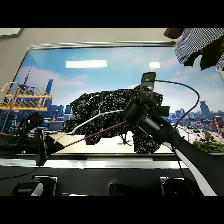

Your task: Fold the clothes and pants, and hang the long-sleeved shirts on hangers.

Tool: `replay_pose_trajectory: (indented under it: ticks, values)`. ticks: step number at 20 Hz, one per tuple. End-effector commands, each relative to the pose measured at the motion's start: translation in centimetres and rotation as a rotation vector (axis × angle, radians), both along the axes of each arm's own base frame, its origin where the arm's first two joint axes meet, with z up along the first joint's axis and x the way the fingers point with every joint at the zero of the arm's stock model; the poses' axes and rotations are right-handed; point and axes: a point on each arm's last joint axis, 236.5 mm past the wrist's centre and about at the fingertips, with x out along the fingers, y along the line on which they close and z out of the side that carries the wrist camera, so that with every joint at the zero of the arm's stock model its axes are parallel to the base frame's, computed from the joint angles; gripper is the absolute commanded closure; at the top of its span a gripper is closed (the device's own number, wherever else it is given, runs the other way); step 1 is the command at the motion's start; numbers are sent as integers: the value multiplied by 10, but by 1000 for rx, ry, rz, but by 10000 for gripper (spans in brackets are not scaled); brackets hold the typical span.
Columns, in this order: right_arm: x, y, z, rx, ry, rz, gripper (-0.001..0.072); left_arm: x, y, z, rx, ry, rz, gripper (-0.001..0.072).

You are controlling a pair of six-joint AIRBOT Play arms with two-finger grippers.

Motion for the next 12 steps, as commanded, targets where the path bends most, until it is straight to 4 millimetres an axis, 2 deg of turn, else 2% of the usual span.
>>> replay_pose_trajectory:
  ticks: [1, 7, 12]
  values:
    - [-1, 1, -2, 27, -12, -30, 681, -1, -2, 1, -7, 4, 1, 680]
    - [-2, 3, -3, 52, -29, -58, 681, -7, -6, 2, -11, 22, -8, 679]
    - [-13, -7, -2, 15, 3, -97, 681, -8, -6, 4, -10, 19, -2, 679]
